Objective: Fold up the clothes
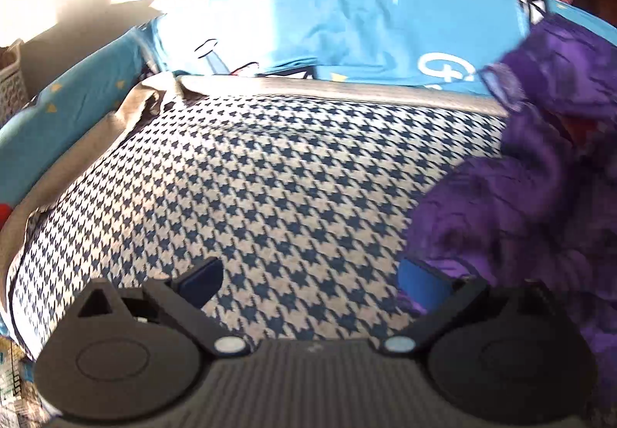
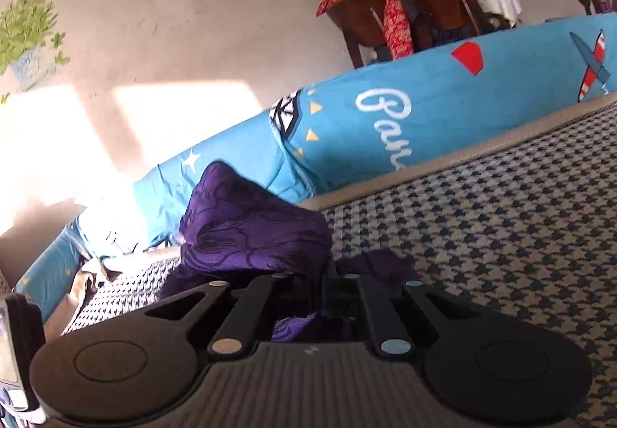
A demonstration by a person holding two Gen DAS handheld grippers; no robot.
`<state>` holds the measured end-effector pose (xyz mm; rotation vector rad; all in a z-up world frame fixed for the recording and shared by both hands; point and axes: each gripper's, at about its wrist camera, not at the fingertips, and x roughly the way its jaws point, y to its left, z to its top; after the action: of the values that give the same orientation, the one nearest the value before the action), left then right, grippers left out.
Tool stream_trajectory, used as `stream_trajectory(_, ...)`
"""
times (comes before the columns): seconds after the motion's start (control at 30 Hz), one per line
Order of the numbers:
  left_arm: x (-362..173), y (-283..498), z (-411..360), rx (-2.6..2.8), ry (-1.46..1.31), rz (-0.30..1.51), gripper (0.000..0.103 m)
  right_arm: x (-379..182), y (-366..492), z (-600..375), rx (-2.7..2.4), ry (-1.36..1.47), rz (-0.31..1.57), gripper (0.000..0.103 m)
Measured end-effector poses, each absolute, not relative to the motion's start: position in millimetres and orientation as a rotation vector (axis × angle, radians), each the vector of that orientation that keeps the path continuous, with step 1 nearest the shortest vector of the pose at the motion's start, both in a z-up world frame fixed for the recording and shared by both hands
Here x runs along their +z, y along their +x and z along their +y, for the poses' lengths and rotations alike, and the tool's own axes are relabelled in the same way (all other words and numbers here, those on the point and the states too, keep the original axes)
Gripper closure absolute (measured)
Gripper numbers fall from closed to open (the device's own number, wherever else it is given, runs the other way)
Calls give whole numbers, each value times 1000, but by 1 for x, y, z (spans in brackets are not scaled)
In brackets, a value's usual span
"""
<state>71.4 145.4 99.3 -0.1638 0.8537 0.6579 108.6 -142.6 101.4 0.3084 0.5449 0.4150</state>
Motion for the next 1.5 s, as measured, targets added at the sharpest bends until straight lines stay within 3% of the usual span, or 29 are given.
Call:
stream_trajectory(0.17,109,59,162,591,-309,807,1,100,111,-149,386,315,550,95)
stream_trajectory(1.0,145,34,45,-95,-101,638,0,81,121,-143,384,294,648,94)
stream_trajectory(1.17,133,41,29,-38,4,665,0,80,120,-144,394,295,640,94)
stream_trajectory(1.33,125,50,49,77,-81,696,1,80,117,-142,414,288,624,94)
stream_trajectory(1.4,123,54,59,157,-93,704,7,79,117,-142,419,286,621,94)
stream_trajectory(1.5,116,61,78,247,-144,742,8,76,119,-143,420,301,637,94)
